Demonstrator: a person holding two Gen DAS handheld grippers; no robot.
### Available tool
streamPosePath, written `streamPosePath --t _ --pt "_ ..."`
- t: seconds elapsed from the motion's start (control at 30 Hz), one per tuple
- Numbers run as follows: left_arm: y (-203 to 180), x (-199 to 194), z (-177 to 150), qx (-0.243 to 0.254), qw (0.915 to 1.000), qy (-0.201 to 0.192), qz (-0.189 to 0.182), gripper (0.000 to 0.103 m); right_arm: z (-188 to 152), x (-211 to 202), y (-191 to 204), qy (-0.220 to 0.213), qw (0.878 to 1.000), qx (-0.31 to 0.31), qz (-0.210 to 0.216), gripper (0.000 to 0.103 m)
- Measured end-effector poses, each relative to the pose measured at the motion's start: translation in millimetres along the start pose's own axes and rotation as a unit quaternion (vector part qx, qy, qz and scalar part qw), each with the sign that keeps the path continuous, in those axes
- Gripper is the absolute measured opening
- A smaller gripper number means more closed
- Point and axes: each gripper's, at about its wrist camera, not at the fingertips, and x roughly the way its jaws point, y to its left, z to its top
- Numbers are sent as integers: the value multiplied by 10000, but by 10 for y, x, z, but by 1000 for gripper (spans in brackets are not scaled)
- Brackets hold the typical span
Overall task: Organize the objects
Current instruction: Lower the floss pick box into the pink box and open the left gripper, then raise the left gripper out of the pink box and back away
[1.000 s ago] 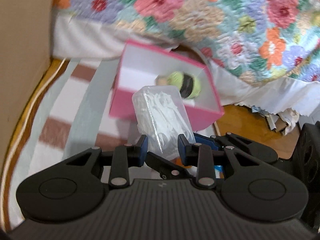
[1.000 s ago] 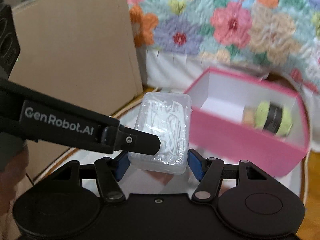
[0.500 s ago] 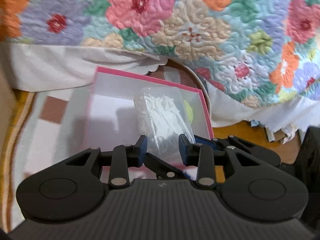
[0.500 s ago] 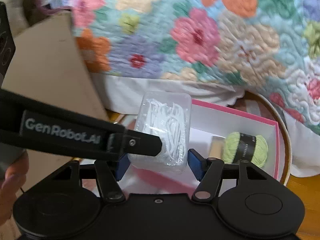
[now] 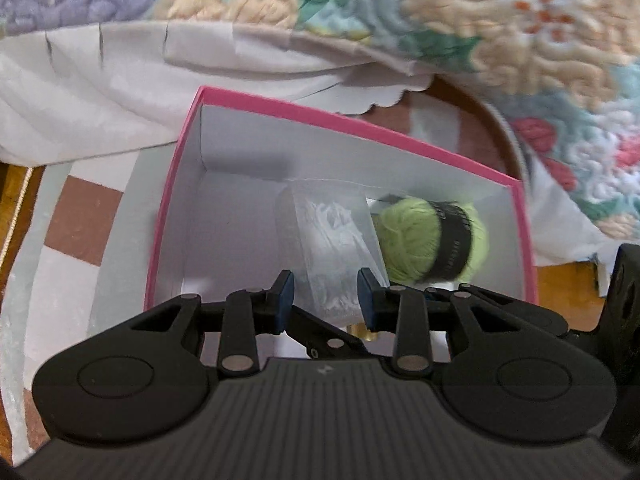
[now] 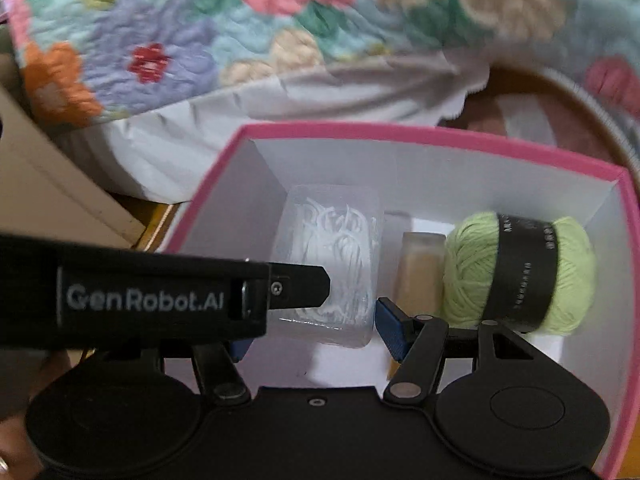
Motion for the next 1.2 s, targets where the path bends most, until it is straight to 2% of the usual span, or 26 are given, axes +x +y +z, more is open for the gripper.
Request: streamPosePath --t 0.17,0.3,0.4,0.47,0.57,0.63,0.7,0.77,0.87,0.93,1.03,1.2 --pt "72 176 84 -124 9998 137 -2 32 60 181 -68 297 9995 -41 3 69" --pt "8 294 68 236 9996 157 84 32 91 317 -165 744 9968 64 278 72" --pt "22 347 51 241 9995 139 171 32 28 318 -191 716 9970 -51 305 71" --pt "62 377 51 161 9996 104 195 32 -1 312 -179 621 9978 -133 186 56" --pt "93 361 36 78 9997 -59 219 30 -27 314 -142 570 9978 -344 -67 44" --pt "91 323 16 39 9997 -128 203 31 -23 303 -129 510 9981 -300 -183 40" --pt "66 256 -31 104 9996 -232 136 36 -12 279 -166 455 9987 -109 -210 39" --pt "26 184 -118 194 9992 -315 117 41 -18 226 -203 467 9988 31 -137 45" --pt "-41 37 -290 460 9975 -468 248 42 -137 72 -69 354 9975 -539 -282 56" --pt "-95 -93 -401 685 9955 -560 337 45 -248 -82 -8 254 9959 -808 -316 57" --pt "-134 -316 -539 876 9932 -692 315 55 -366 -331 54 98 9955 -890 -300 58" --pt "-151 -739 -660 909 9931 -714 205 58 -479 -738 161 -156 9942 -1005 -342 65"
